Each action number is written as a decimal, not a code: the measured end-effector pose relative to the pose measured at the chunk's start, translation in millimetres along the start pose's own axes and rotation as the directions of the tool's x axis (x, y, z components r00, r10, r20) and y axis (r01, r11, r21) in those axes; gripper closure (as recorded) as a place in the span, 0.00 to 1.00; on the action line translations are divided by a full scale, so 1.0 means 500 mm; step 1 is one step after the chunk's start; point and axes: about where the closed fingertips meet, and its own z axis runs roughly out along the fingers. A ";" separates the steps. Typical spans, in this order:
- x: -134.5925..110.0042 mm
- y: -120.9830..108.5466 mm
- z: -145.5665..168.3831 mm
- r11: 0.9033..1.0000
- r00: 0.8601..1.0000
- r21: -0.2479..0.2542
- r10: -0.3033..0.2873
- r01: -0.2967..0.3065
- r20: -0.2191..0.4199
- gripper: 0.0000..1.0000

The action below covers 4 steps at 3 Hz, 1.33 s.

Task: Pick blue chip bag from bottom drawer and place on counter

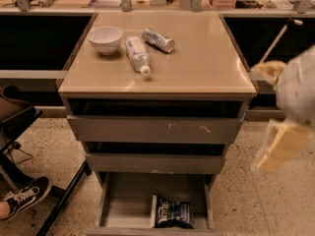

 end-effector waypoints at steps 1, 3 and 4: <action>0.004 0.092 0.113 1.000 0.991 -0.025 0.006 -0.003 0.134 0.00; 0.090 0.328 0.500 0.945 0.945 -0.262 0.255 -0.198 0.205 0.00; 0.181 0.499 0.698 0.860 0.935 -0.416 0.350 -0.295 0.060 0.00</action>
Offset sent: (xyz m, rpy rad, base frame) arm -0.1419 0.0711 -0.5030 0.4088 0.5074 -0.1619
